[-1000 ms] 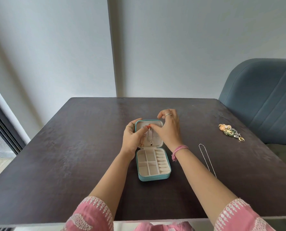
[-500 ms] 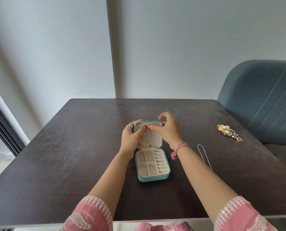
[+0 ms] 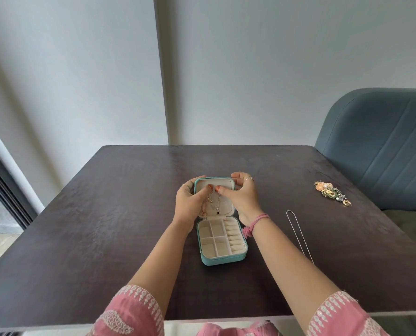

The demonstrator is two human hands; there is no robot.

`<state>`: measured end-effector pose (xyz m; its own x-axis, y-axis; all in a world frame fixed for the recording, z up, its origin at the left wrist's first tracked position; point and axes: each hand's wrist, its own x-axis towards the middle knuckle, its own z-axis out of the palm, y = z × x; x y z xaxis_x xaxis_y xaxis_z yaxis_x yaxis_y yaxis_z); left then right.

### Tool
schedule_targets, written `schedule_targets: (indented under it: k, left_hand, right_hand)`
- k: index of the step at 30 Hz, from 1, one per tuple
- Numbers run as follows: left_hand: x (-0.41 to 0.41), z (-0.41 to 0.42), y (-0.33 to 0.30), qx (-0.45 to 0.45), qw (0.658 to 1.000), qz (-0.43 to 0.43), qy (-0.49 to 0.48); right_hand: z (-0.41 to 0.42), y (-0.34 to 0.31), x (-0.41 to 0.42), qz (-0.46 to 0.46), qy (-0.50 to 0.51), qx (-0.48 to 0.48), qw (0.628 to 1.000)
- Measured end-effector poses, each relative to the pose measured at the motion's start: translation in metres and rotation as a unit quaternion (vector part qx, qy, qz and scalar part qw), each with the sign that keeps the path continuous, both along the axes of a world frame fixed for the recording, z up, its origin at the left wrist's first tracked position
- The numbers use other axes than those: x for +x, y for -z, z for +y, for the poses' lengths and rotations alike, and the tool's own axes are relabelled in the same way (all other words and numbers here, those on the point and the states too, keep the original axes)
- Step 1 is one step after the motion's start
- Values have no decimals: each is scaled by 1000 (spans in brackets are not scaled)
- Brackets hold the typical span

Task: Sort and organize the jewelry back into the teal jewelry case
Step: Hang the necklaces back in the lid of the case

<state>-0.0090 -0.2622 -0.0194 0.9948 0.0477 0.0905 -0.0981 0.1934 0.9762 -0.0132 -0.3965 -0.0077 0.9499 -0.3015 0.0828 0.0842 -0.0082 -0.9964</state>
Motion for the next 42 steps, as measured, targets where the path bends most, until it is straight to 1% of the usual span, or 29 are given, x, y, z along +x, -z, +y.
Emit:
schedule_targets:
  k: [6,11,16,19,25,28,33,38,42]
  left_hand:
    - [-1,0,2,-6,1000,6,3]
    - [-1,1,5,-2,1000,11,9]
    - [-7,3,6,-21,999,24,26]
    - [-12,3,9,-17,999,25,35]
    - [-13,-3,13,17,999,28,2]
    - [-14,-4,13,35,999,18,-4]
    - [-16,-2,11,43,999,11,-6]
    - [-21,1,11,43,999,13,15]
    - [-26,3,9,33,999,19,32]
  right_hand:
    - [0,0,-3,7,-13,35,999]
    - [-1,0,-5,2,-37,30,999]
    - [-4,4,-9,5,-40,35,999]
    - [-6,12,-12,2,-38,5,999]
    - [-2,13,-18,-22,-36,-58,997]
    - [-3,12,-22,-22,-56,-84,995]
    - [-3,10,-25,-14,-58,-77,995]
    - [-2,13,-29,-12,-61,-85,994]
    - [-3,15,-31,-11,-59,-69,996]
